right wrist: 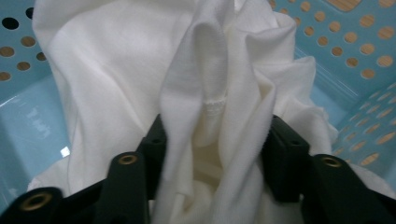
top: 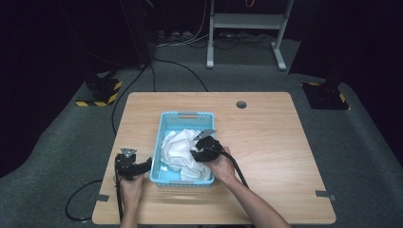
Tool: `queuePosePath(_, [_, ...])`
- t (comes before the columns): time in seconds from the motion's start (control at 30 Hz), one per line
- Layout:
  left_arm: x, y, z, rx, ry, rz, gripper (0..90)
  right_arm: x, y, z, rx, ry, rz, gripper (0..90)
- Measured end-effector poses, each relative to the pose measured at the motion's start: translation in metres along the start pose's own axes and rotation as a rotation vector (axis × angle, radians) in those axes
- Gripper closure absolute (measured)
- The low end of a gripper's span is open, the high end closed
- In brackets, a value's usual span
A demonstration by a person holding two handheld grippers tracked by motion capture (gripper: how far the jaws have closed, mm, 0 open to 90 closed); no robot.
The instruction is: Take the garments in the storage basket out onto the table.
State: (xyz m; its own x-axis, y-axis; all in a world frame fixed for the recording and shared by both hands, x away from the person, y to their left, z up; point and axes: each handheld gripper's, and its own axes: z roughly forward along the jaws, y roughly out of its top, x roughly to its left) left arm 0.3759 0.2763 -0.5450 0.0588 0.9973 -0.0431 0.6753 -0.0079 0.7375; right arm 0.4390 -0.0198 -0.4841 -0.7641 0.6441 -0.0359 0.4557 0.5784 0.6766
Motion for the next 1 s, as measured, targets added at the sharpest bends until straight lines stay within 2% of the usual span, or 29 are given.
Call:
queuePosePath(0.1, [0.000, 0.000, 0.000, -0.001, 0.000, -0.002, 12.7, -0.004, -0.001, -0.003, -0.015, 0.027, 0.005, 68.3])
queuePosePath(0.33, [0.000, 0.000, 0.000, -0.003, -0.002, -0.005, 12.7, -0.005, 0.000, -0.009, -0.037, 0.053, -0.026, 78.7])
queuePosePath(0.5, [0.000, 0.000, 0.000, -0.004, -0.003, -0.007, 12.7, -0.007, 0.000, -0.014, -0.056, 0.072, -0.021, 81.2])
queuePosePath(0.83, [0.001, 0.000, 0.000, -0.004, -0.004, -0.007, 12.7, -0.016, 0.001, -0.027, -0.109, 0.130, 0.018, 83.1])
queuePosePath(1.0, [0.001, 0.000, 0.000, -0.004, -0.004, -0.007, 12.7, -0.019, 0.011, -0.046, -0.180, 0.154, 0.023, 83.1])
